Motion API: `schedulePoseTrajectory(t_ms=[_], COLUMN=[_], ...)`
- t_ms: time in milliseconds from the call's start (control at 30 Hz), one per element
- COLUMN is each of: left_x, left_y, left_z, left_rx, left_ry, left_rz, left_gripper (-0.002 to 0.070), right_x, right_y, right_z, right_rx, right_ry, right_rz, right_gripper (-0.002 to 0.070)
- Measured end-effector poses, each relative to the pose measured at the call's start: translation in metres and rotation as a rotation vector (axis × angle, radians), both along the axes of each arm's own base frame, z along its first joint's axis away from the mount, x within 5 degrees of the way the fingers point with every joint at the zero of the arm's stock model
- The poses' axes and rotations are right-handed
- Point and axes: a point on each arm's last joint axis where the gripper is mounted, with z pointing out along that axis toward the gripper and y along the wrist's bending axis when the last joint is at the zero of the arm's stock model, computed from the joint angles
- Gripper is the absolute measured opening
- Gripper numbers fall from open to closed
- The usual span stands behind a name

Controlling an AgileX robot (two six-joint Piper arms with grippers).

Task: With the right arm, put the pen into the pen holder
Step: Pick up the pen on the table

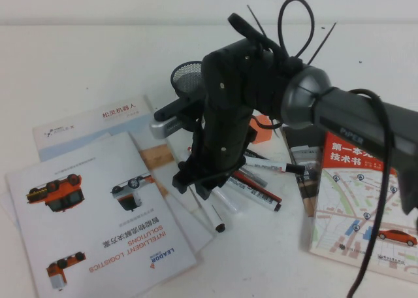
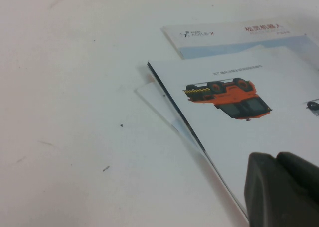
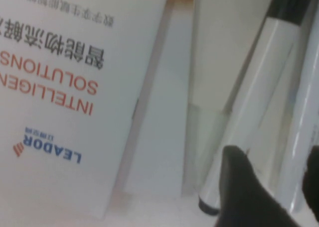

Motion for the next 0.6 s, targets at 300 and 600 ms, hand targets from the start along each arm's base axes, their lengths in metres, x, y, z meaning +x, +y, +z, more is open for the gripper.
schedulePoseTrajectory(t_ms=[300, 600], left_x=[0.000, 0.000], left_y=[0.000, 0.000], left_z=[0.000, 0.000], left_rx=[0.000, 0.000], left_ry=[0.000, 0.000], left_rz=[0.000, 0.000], left_gripper=[-0.0002, -0.0002], right_x=[0.007, 0.011], right_y=[0.011, 0.012], right_z=[-0.016, -0.031], right_rx=[-0.019, -0.057], right_ry=[-0.004, 0.002], right_rz=[0.015, 0.020], right_gripper=[0.0260, 0.0260])
